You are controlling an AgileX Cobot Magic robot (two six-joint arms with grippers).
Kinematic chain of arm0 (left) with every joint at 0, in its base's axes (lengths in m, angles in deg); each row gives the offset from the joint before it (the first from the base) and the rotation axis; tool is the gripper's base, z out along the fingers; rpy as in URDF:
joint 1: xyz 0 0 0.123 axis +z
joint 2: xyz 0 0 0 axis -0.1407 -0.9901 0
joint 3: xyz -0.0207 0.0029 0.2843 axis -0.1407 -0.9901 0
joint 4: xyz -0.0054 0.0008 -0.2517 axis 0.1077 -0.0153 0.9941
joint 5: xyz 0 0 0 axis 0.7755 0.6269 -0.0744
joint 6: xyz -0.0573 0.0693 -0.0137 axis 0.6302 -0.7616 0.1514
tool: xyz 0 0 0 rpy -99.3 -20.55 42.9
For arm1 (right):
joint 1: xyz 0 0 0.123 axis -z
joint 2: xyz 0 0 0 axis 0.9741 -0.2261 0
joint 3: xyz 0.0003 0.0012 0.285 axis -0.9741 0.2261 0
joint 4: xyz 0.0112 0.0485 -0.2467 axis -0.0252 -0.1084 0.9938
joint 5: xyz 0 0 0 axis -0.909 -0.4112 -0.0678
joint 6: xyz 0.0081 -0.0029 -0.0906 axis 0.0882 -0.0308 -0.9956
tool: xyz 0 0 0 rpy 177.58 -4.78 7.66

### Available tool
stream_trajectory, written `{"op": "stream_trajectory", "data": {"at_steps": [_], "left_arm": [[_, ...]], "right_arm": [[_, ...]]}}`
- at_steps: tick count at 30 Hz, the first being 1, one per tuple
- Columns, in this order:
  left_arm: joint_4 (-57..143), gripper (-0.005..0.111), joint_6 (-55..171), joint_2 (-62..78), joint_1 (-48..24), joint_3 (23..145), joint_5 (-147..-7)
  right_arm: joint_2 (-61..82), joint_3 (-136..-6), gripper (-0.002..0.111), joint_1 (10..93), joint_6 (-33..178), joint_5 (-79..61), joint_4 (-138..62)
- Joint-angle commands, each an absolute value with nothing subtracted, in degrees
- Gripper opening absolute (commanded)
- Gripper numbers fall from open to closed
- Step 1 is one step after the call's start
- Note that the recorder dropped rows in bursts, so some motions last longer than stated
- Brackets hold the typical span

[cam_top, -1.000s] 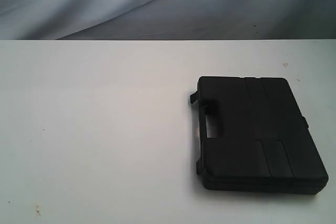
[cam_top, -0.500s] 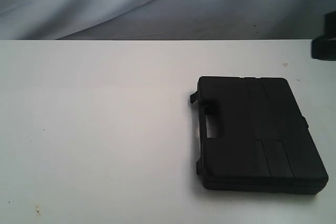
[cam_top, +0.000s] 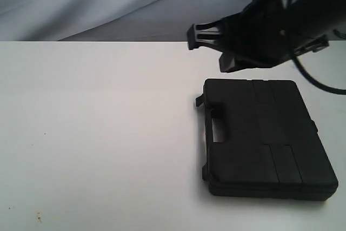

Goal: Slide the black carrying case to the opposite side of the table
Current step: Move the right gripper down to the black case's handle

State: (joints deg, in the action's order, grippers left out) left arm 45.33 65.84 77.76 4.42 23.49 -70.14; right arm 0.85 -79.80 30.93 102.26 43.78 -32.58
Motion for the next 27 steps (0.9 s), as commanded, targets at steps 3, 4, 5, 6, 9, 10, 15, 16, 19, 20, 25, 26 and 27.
{"op": "stream_trajectory", "data": {"at_steps": [3, 4, 5, 6, 9, 10, 15, 16, 19, 20, 25, 26, 27], "left_arm": [[45.7, 0.0, 66.0, 78.0, 4.6, 23.2, -70.5], [45.7, 0.0, 66.0, 78.0, 4.6, 23.2, -70.5], [45.7, 0.0, 66.0, 78.0, 4.6, 23.2, -70.5], [45.7, 0.0, 66.0, 78.0, 4.6, 23.2, -70.5], [45.7, 0.0, 66.0, 78.0, 4.6, 23.2, -70.5], [45.7, 0.0, 66.0, 78.0, 4.6, 23.2, -70.5], [45.7, 0.0, 66.0, 78.0, 4.6, 23.2, -70.5], [45.7, 0.0, 66.0, 78.0, 4.6, 23.2, -70.5], [45.7, 0.0, 66.0, 78.0, 4.6, 23.2, -70.5], [45.7, 0.0, 66.0, 78.0, 4.6, 23.2, -70.5], [45.7, 0.0, 66.0, 78.0, 4.6, 23.2, -70.5], [45.7, 0.0, 66.0, 78.0, 4.6, 23.2, -70.5], [45.7, 0.0, 66.0, 78.0, 4.6, 23.2, -70.5]], "right_arm": [[-7.2, -85.6, 0.0, 28.2, 109.5, 47.3, -26.5], [-8.2, -86.0, 0.0, 28.2, 110.0, 47.4, -26.5], [-9.0, -86.0, 0.0, 28.2, 110.4, 47.4, -26.6], [-9.8, -86.2, 0.0, 28.2, 111.0, 47.4, -26.8], [-12.1, -86.2, 0.0, 28.5, 111.3, 46.9, -26.7], [-12.9, -86.2, 0.0, 29.1, 111.3, 46.9, -26.7], [-16.7, -86.2, 0.0, 30.4, 111.1, 46.8, -26.0], [-17.4, -86.2, 0.0, 30.9, 111.0, 46.5, -26.0], [-19.2, -86.2, 0.0, 32.4, 110.5, 45.5, -26.3], [-19.8, -86.2, 0.0, 32.8, 109.9, 44.9, -26.5], [-22.0, -86.2, 0.0, 34.9, 107.7, 41.9, -26.7], [-22.4, -86.2, 0.0, 35.4, 107.5, 41.3, -26.9], [-22.7, -86.3, 0.0, 35.7, 107.4, 40.9, -27.1]]}}
